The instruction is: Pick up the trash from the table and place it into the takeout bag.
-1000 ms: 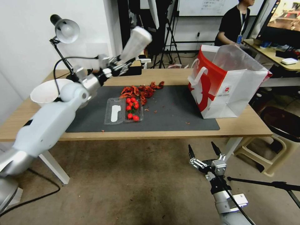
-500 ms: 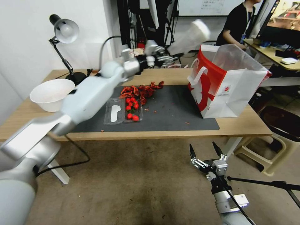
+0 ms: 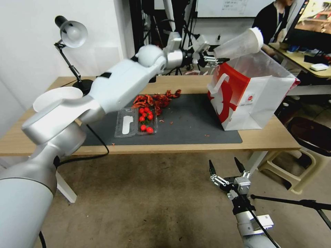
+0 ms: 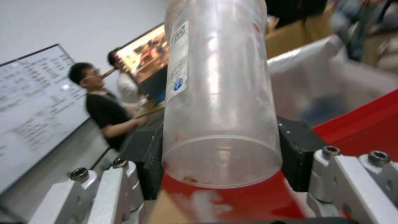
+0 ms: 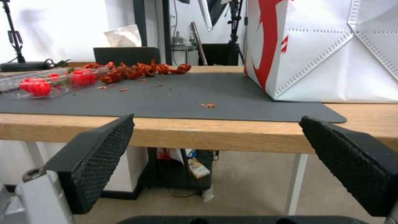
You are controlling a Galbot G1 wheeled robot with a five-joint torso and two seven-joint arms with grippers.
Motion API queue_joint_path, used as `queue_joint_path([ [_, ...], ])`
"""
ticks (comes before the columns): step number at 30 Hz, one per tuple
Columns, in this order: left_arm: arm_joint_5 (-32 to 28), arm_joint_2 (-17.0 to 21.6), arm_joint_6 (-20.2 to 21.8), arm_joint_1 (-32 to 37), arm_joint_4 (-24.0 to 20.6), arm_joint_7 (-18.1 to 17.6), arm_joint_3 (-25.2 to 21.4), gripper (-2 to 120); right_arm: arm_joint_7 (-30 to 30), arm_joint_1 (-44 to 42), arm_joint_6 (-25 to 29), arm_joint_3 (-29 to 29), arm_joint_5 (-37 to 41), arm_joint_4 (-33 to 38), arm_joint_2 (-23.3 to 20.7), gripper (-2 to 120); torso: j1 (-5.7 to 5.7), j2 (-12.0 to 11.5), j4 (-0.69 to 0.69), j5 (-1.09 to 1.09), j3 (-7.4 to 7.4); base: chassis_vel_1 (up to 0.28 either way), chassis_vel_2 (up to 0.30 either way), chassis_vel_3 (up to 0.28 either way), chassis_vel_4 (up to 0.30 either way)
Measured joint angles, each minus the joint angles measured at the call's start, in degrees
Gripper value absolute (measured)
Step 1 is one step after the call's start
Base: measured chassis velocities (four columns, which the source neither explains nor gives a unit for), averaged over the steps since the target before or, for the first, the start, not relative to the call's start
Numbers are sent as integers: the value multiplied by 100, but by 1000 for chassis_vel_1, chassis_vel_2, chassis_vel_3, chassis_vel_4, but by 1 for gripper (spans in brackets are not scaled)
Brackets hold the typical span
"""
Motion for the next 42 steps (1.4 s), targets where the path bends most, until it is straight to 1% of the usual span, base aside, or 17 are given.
queue_joint_path([
  [1,0,0,0,0,0,0,0,54,0,0,0,0,0,0,0,100,0,0,0,0,0,0,0,0,0],
  [3,406,-127,25,-237,119,-90,149,54,-1,-27,19,-2,-9,13,6,100,0,0,0,-1,0,0,0,0,0],
  [4,406,-127,25,-237,119,-90,149,54,-1,-27,19,-2,-9,13,6,100,0,0,0,-1,0,0,0,0,0],
  [8,927,-367,-27,-515,266,-91,496,54,-3,-66,51,14,-14,41,9,100,0,0,-1,0,0,0,0,0,0],
  [14,969,-526,-8,-632,286,-122,711,54,-3,-97,67,51,-9,69,-11,100,0,0,-2,0,0,0,0,0,0],
  [18,961,-568,29,-658,280,-176,810,56,-2,-128,94,81,7,78,-30,100,0,0,-1,-1,0,0,0,0,0],
  [20,897,-577,30,-658,266,-218,873,64,-1,-146,113,86,13,79,-36,100,0,0,0,-1,0,0,0,0,0],
  [21,854,-575,30,-658,240,-285,936,71,-1,-151,122,87,14,78,-38,100,0,0,0,-1,0,0,0,0,0],
  [24,843,-576,30,-656,234,-310,960,73,-1,-152,124,87,15,79,-39,100,0,0,-1,-1,0,0,0,0,0],
  [25,822,-583,27,-643,234,-390,998,84,0,-149,126,87,19,79,-43,100,0,0,-1,-1,0,0,0,0,0],
  [26,790,-585,26,-633,234,-457,1009,87,0,-143,127,87,24,78,-46,100,1,0,-1,-1,0,0,0,0,0],
  [27,790,-585,26,-633,234,-457,1009,87,0,-143,127,87,24,78,-46,100,1,0,-1,-1,0,0,0,0,0],
  [29,645,-553,38,-626,184,-526,1009,98,-1,-134,127,76,32,76,-46,100,1,0,-1,-1,0,0,0,0,0],
  [35,390,-381,77,-602,39,-558,1009,100,-6,-127,129,50,32,66,-33,100,1,0,-1,-1,0,0,0,0,0],
  [38,212,-264,101,-559,-45,-672,1007,100,-9,-125,131,42,32,62,-32,100,0,0,-1,-1,0,0,0,0,0],
  [41,-2,5,372,-371,-334,-1306,985,100,-9,-150,139,55,26,62,-15,100,1,0,1,-2,0,0,0,0,0],
  [42,-2,5,372,-371,-334,-1306,985,100,-9,-150,139,55,26,62,-15,100,1,0,1,-2,0,0,0,0,0],
])
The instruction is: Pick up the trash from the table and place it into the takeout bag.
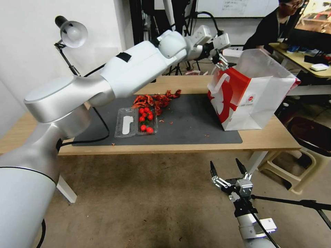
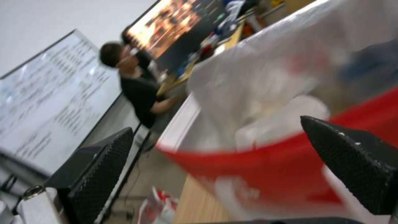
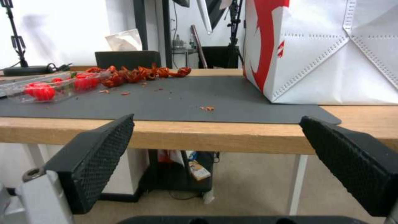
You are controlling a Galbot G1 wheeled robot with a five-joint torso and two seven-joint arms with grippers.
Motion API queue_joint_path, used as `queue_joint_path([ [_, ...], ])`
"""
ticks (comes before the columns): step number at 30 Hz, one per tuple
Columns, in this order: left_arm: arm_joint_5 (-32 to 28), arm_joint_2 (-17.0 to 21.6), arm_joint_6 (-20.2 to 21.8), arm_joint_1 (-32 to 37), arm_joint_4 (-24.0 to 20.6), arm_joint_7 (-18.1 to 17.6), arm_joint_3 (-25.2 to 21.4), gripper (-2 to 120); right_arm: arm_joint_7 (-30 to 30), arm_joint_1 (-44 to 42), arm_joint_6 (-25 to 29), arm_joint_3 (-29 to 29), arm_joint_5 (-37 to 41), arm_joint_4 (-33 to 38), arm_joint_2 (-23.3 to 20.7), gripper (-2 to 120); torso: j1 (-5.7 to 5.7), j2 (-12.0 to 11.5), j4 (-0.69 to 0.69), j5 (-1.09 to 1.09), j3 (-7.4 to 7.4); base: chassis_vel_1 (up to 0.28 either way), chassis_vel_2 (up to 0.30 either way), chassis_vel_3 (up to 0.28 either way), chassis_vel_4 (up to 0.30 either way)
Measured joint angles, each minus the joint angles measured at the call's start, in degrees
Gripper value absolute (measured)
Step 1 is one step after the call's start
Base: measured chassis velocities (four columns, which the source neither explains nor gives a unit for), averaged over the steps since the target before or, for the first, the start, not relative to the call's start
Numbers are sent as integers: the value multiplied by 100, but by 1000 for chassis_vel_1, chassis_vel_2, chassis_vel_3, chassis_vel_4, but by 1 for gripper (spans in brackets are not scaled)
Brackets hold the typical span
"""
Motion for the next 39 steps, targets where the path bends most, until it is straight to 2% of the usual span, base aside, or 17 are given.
queue_joint_path([
  [3,-302,217,160,300,-319,-1130,-75,100,3,-19,9,13,-13,0,10,100,0,0,-2,-1,0,0,0,0,0],
  [4,-302,217,160,300,-319,-1130,-75,100,3,-19,9,13,-13,0,10,100,0,0,-2,-1,0,0,0,0,0],
  [7,-558,397,232,690,-681,-2275,-276,100,6,15,-3,15,-8,0,5,100,0,0,-1,0,0,0,0,0,0],
  [9,-641,439,243,802,-788,-2511,-352,100,6,22,-9,14,-2,0,-2,100,0,0,-2,-1,0,0,0,0,0],
  [12,-810,669,313,1348,-1371,-3422,-735,100,6,54,-20,4,6,-9,-10,100,0,0,-3,0,0,0,0,0,0],
  [13,-810,669,313,1348,-1371,-3422,-735,100,6,54,-20,4,6,-9,-10,100,0,0,-3,0,0,0,0,0,0],
  [16,-783,854,17,1911,-1743,-4116,-1059,100,6,72,-30,-5,7,-27,-5,100,-1,1,-1,0,0,0,0,0,0],
  [17,-783,854,17,1911,-1743,-4116,-1059,100,6,72,-30,-5,7,-27,-5,100,-1,1,-1,0,0,0,0,0,0],
  [20,-523,993,-411,2452,-1987,-4688,-1366,100,6,91,-37,-31,6,-63,1,100,0,1,-2,1,0,0,0,0,0],
  [21,-523,993,-411,2452,-1987,-4688,-1366,100,6,91,-37,-31,6,-63,1,100,0,1,-2,1,0,0,0,0,0],
  [24,-93,1227,-216,2950,-2302,-5359,-1624,100,3,107,-94,-43,-12,-63,5,100,0,1,-3,2,0,0,0,0,0],
  [32,230,1632,37,3595,-2790,-5800,-2061,100,2,98,-156,-49,-52,-22,5,100,0,1,-3,1,0,0,0,0,0],
  [34,570,2141,-13,4459,-3292,-5425,-2704,100,-2,77,-176,-61,-99,11,-5,100,0,1,-1,-5,0,0,0,0,0],
  [35,570,2141,-13,4459,-3292,-5425,-2704,100,-2,77,-176,-61,-99,11,-5,100,0,1,-1,-5,0,0,0,0,0],
  [36,820,2325,-115,4946,-3468,-5232,-3131,100,-6,76,-179,-76,-124,31,-8,100,-1,1,-1,4,-1,0,0,0,0],
  [37,1046,2482,-223,5559,-3687,-5074,-3619,100,-11,75,-190,-91,-147,53,-10,100,-1,0,3,-6,0,0,0,0,0],
  [39,1101,2542,-261,5878,-3869,-4990,-3895,100,-13,77,-205,-95,-153,68,-12,100,-1,1,0,0,0,0,0,0,0],
])
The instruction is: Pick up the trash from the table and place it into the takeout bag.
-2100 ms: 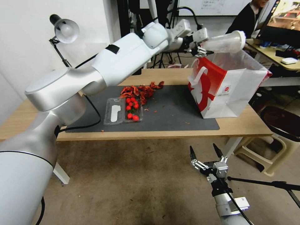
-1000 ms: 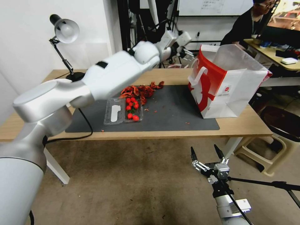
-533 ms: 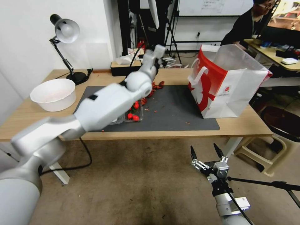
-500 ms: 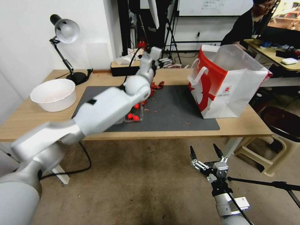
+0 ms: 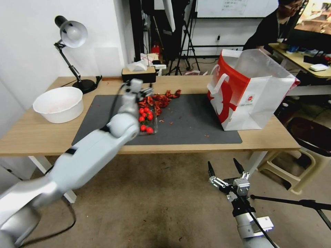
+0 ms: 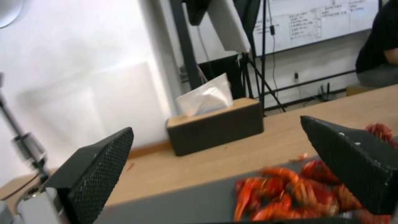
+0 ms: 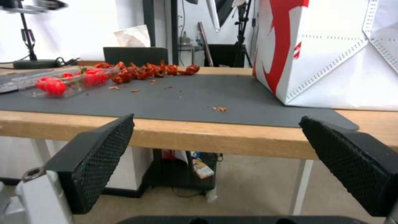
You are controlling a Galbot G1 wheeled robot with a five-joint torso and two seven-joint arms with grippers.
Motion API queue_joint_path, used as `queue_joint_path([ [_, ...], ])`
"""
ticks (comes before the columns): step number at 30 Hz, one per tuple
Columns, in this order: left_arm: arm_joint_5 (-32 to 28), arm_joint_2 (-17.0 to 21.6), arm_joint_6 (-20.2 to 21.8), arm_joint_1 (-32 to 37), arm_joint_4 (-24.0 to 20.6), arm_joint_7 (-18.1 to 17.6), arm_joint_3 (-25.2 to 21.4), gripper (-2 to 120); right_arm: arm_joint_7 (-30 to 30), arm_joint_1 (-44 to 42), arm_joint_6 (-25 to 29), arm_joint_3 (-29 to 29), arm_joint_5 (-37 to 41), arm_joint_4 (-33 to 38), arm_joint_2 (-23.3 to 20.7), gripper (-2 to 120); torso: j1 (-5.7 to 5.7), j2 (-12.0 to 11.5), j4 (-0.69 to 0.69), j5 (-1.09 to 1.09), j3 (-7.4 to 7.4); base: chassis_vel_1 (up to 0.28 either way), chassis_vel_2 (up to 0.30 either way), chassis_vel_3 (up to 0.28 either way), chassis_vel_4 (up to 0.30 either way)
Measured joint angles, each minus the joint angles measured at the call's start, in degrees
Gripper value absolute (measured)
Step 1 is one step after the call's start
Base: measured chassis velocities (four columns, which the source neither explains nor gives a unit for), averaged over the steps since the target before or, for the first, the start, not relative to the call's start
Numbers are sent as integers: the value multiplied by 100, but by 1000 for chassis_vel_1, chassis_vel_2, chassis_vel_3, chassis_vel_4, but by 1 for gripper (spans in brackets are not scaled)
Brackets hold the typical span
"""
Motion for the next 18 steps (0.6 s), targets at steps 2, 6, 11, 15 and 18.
queue_joint_path([
  [2,25,50,-20,370,-206,84,-279,100,-3,5,-19,-10,-10,13,-8,100,0,0,-1,4,0,0,0,0,0],
  [6,189,51,-124,1426,-734,250,-1017,100,-3,40,-84,-49,-38,61,-40,100,0,0,-1,2,0,0,0,0,0],
  [11,538,-71,-325,2222,-1046,185,-1530,100,-3,29,-103,-57,-64,98,-57,100,0,0,-3,1,0,0,0,0,0],
  [15,729,-177,-372,2740,-1332,168,-1840,100,0,-3,-104,-62,-95,132,-42,100,0,-1,-5,3,0,0,0,0,0],
  [18,807,-280,-405,3153,-1483,198,-2025,100,1,-10,-104,-61,-111,141,-39,100,0,-1,-2,-1,0,0,0,0,0],
])
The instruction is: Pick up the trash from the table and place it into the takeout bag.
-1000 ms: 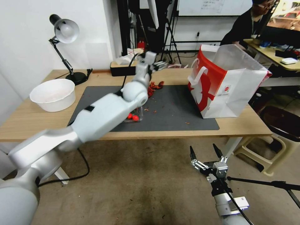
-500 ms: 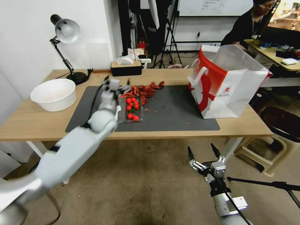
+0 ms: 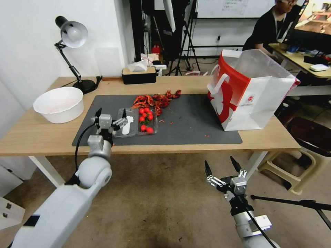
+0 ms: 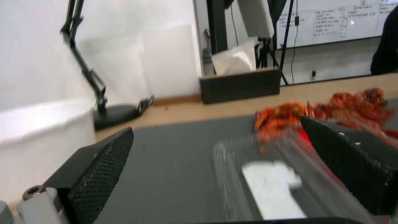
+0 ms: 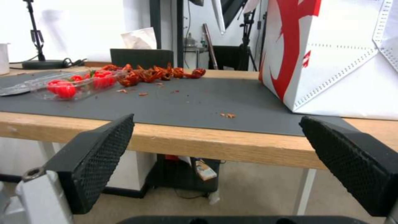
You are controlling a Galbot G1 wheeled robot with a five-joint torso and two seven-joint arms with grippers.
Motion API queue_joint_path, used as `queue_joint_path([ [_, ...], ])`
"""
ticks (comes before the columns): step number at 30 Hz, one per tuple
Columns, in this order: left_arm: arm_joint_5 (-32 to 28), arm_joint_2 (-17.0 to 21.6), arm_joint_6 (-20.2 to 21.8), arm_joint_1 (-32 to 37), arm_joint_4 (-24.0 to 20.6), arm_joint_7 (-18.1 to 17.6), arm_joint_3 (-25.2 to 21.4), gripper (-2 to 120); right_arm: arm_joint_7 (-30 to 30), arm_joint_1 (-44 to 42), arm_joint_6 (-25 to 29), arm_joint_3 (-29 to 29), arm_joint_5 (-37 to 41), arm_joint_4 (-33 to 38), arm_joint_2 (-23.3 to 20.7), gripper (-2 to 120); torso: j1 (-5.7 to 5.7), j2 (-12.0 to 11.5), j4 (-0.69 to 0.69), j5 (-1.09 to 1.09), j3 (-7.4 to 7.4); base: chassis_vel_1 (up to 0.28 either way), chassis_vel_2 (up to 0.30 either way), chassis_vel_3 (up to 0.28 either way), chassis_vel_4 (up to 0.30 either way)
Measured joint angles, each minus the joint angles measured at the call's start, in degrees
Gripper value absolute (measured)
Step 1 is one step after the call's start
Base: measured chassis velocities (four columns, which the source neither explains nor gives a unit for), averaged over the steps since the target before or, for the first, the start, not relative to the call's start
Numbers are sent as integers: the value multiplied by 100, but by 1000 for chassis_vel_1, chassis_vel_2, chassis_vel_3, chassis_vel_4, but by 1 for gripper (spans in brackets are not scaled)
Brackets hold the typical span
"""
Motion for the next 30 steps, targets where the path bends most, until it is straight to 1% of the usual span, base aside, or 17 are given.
queue_joint_path([
  [1,48,-88,-32,288,-124,31,-149,100,0,-1,5,2,-12,4,2,100,0,0,0,0,0,0,0,0,0],
  [2,48,-88,-32,288,-124,31,-149,100,0,-1,5,2,-12,4,2,100,0,0,0,0,0,0,0,0,0],
  [3,92,-145,-74,474,-207,70,-254,100,1,-1,9,7,-16,5,2,100,0,0,1,4,0,0,0,0,0],
  [5,230,-278,-226,894,-360,172,-435,100,13,9,25,27,-30,6,-1,100,0,0,0,0,0,0,0,0,0],
  [6,230,-278,-226,894,-360,172,-435,100,13,9,25,27,-30,6,-1,100,0,0,0,0,0,0,0,0,0],
  [8,364,-405,-389,1316,-542,281,-648,100,18,24,47,45,-39,6,-9,100,0,0,0,4,0,0,0,0,0],
  [9,364,-405,-389,1316,-542,281,-648,100,18,24,47,45,-39,6,-9,100,0,0,0,4,0,0,0,0,0],
  [11,467,-542,-507,1698,-701,370,-812,100,20,51,63,58,-38,8,-18,100,0,0,0,1,0,0,0,0,0],
  [12,467,-542,-507,1698,-701,370,-812,100,20,51,63,58,-38,8,-18,100,0,0,0,1,0,0,0,0,0],
  [13,559,-621,-570,1873,-759,395,-860,100,20,71,73,62,-30,9,-17,100,0,0,-1,4,0,0,0,0,0],
  [14,674,-717,-654,2069,-792,415,-892,100,22,95,72,62,-10,16,-16,100,0,0,0,1,0,0,0,0,0],
  [15,674,-717,-654,2069,-792,415,-892,100,22,95,72,62,-10,16,-16,100,0,0,0,1,0,0,0,0,0],
  [17,783,-853,-755,2352,-847,483,-925,100,18,141,62,54,12,20,-13,100,0,0,0,2,0,0,0,0,0],
  [18,783,-853,-755,2352,-847,483,-925,100,18,141,62,54,12,20,-13,100,0,0,0,2,0,0,0,0,0],
  [20,819,-938,-819,2623,-895,539,-947,100,6,192,43,49,24,20,-6,100,0,0,0,1,0,0,0,0,0],
  [26,870,-933,-925,2950,-996,618,-984,100,48,275,-116,17,167,-5,-17,100,0,0,0,2,0,0,0,0,0],
  [30,886,-973,-1012,3017,-998,684,-1003,100,53,360,-181,22,343,-26,-6,100,0,0,-1,2,0,0,0,0,0],
])
